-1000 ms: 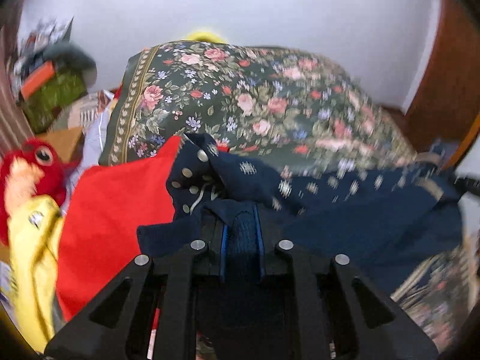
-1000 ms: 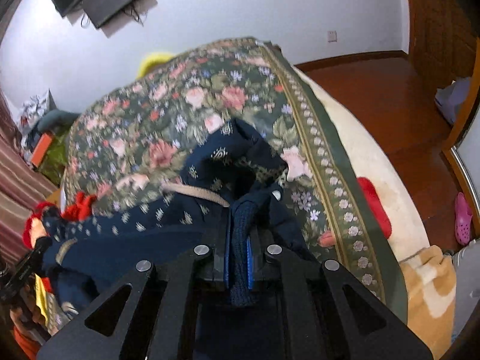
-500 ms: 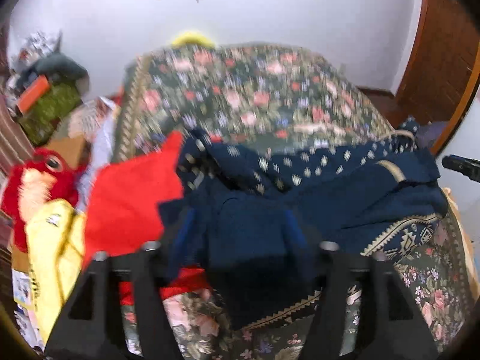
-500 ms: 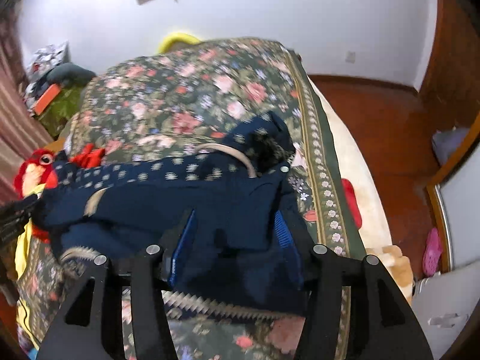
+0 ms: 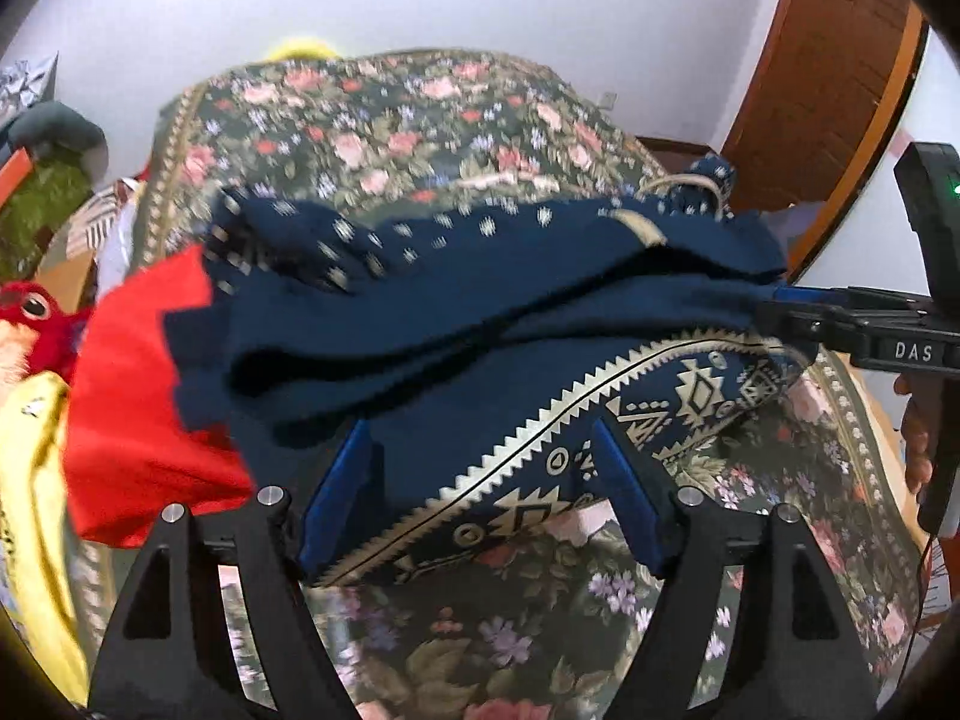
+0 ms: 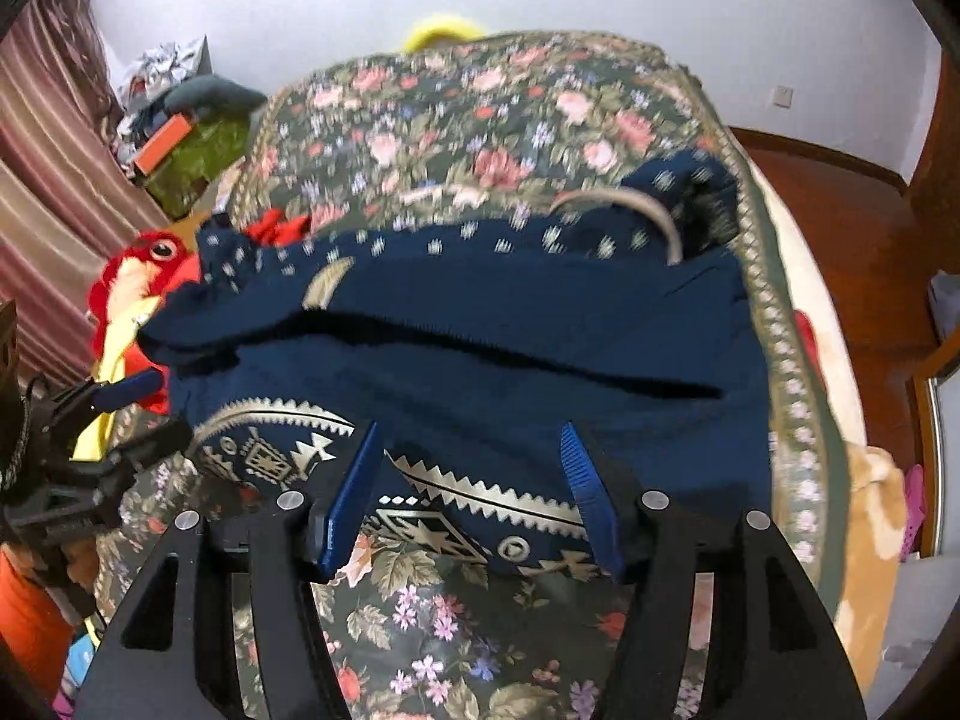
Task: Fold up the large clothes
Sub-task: 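Fold the hem over the hoodie with both grippers and release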
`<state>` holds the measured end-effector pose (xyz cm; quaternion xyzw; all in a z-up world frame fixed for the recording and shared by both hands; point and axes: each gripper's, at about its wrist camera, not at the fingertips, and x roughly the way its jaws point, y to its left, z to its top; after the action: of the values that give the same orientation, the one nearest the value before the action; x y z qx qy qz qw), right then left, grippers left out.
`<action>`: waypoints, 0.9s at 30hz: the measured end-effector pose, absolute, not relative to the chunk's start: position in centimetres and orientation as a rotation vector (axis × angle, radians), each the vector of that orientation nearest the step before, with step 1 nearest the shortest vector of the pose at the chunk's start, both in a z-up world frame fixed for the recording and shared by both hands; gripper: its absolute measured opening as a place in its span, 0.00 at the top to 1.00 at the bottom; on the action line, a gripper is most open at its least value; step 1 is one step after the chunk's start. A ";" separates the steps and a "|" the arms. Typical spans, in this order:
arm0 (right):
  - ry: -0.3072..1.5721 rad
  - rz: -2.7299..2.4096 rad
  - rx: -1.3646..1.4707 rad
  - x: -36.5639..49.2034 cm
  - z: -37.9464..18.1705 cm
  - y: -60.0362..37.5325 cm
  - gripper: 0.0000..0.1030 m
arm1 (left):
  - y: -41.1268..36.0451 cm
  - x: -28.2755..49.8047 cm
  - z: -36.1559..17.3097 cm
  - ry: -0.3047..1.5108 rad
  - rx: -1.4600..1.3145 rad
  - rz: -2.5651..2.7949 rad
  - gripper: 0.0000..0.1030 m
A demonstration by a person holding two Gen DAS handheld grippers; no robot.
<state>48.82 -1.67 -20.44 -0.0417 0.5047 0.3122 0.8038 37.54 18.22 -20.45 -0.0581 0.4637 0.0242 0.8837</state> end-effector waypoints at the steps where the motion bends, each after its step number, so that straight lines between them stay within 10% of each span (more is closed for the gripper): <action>1: 1.089 0.663 -0.089 49.3 -20.9 -1.2 0.44 | 18.2 38.1 -21.1 0.974 -0.126 0.058 0.27; 27: 0.839 0.628 0.008 52.4 -14.9 1.3 0.44 | 24.5 44.0 -16.4 0.791 -0.062 0.281 0.24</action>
<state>52.44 1.31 -14.85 0.0036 0.4007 0.3000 0.8657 43.97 24.52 -16.39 -0.0302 0.3841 0.1365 0.9127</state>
